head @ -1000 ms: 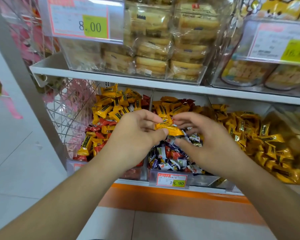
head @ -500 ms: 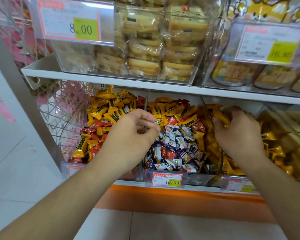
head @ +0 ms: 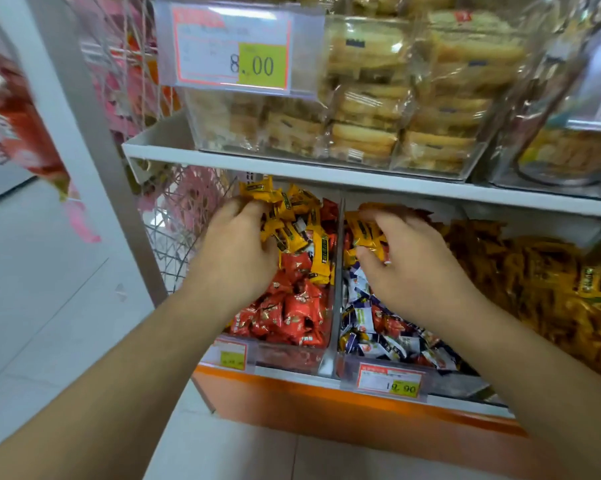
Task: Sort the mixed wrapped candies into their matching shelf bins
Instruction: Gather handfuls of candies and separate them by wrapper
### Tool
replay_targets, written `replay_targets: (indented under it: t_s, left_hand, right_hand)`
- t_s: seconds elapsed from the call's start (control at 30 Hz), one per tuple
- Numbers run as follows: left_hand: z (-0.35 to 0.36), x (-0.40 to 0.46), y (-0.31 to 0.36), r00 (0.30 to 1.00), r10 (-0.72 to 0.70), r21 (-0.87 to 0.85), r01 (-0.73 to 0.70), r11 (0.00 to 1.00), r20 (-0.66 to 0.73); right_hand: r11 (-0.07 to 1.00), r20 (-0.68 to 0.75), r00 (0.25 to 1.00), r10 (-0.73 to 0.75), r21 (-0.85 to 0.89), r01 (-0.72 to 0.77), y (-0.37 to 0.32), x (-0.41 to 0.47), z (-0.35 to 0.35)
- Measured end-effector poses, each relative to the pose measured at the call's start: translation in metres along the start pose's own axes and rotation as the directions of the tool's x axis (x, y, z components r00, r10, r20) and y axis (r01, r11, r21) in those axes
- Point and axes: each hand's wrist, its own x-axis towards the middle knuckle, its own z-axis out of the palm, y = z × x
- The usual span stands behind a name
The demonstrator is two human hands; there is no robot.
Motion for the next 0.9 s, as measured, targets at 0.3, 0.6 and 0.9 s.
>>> replay_targets:
  t_s: [0.3,0.6,0.9]
  left_hand:
    - [0.006,0.01,-0.032,0.971,-0.117,-0.001,0.12,0.993,0.208]
    - [-0.005,0.011,-0.03,0.962,-0.197,-0.08,0.215,0.973,0.187]
    - [-0.008,0.007,-0.021,0.979,-0.173,-0.12,0.185,0.975,0.104]
  right_hand:
    - [0.984,0.224,0.963,-0.149,-0.066,0.168,-0.067,0.098,0.044]
    - [0.989,0.145,0.985,-0.098,-0.099,0.113,-0.068,0.125,0.077]
    - [0.98,-0.046,0.998,-0.04,0.193,0.048,-0.052,0.109,0.063]
